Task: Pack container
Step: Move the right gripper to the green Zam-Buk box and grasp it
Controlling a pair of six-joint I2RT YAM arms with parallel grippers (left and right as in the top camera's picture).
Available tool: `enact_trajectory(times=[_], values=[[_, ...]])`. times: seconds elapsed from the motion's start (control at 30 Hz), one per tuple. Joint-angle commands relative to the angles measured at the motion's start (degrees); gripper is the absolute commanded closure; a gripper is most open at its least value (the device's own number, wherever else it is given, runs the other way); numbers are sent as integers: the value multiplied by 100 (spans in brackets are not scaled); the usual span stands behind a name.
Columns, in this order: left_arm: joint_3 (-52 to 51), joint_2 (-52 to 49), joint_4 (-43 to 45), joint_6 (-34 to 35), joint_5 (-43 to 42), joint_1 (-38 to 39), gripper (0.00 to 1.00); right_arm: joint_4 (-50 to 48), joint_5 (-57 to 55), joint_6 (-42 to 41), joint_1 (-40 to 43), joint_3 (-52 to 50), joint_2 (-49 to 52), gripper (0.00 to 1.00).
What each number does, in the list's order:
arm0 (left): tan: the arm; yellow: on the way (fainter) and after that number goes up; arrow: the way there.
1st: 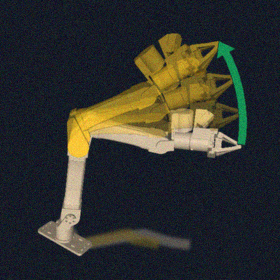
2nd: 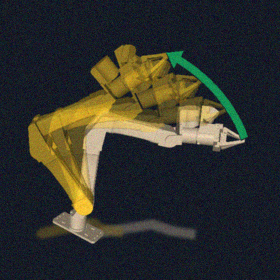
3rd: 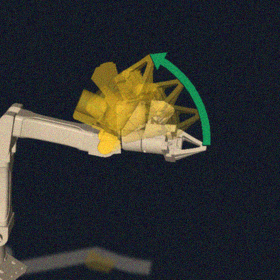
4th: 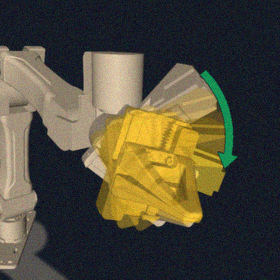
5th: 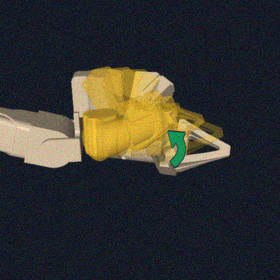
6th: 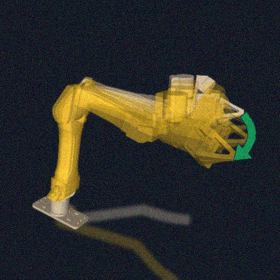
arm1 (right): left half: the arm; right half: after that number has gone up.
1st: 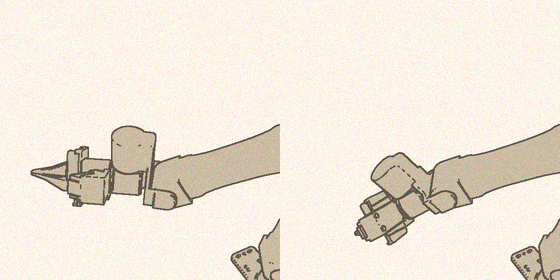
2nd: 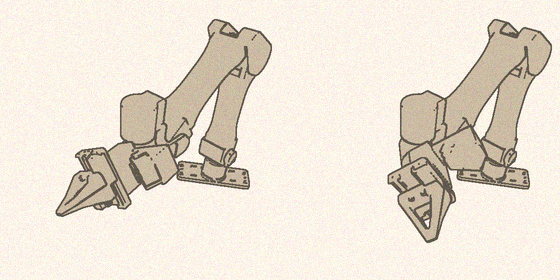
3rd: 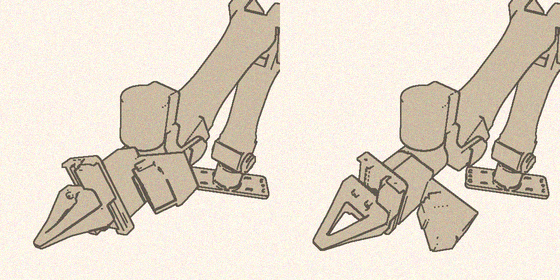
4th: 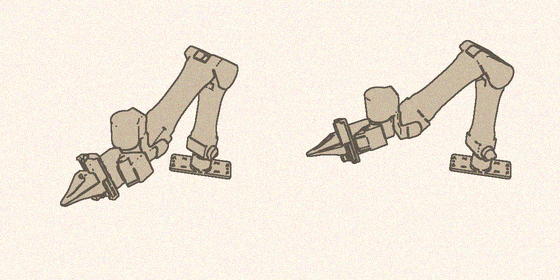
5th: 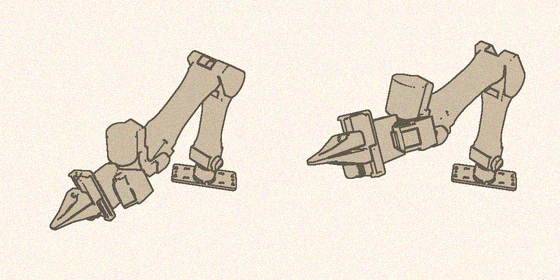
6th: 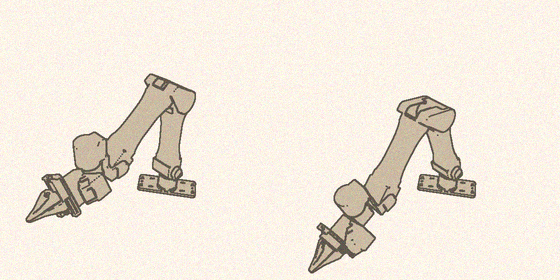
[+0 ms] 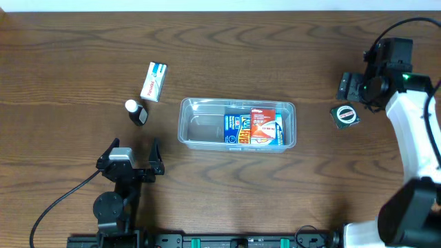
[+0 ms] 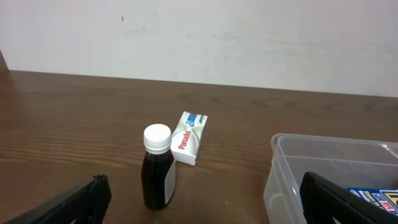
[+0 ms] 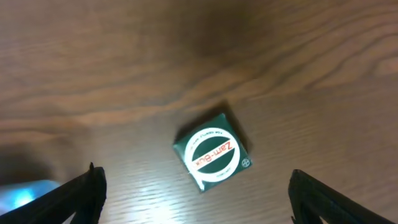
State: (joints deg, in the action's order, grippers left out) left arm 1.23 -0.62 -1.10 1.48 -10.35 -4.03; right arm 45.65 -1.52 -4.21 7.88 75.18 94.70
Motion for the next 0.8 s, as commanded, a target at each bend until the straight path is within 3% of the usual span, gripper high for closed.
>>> enact_trajectory(times=[0.0,0.43,0.77], values=[[-101,33,-188,4,-101,-28,2,-70,48,662,31,-46,400,4],[-101,33,-188,4,-101,-28,2,-199,35,1731,37,-46,1294,2],[-101,33,-188,4,-101,-28,2,-197,-162,1707,66,-48,1700,5]])
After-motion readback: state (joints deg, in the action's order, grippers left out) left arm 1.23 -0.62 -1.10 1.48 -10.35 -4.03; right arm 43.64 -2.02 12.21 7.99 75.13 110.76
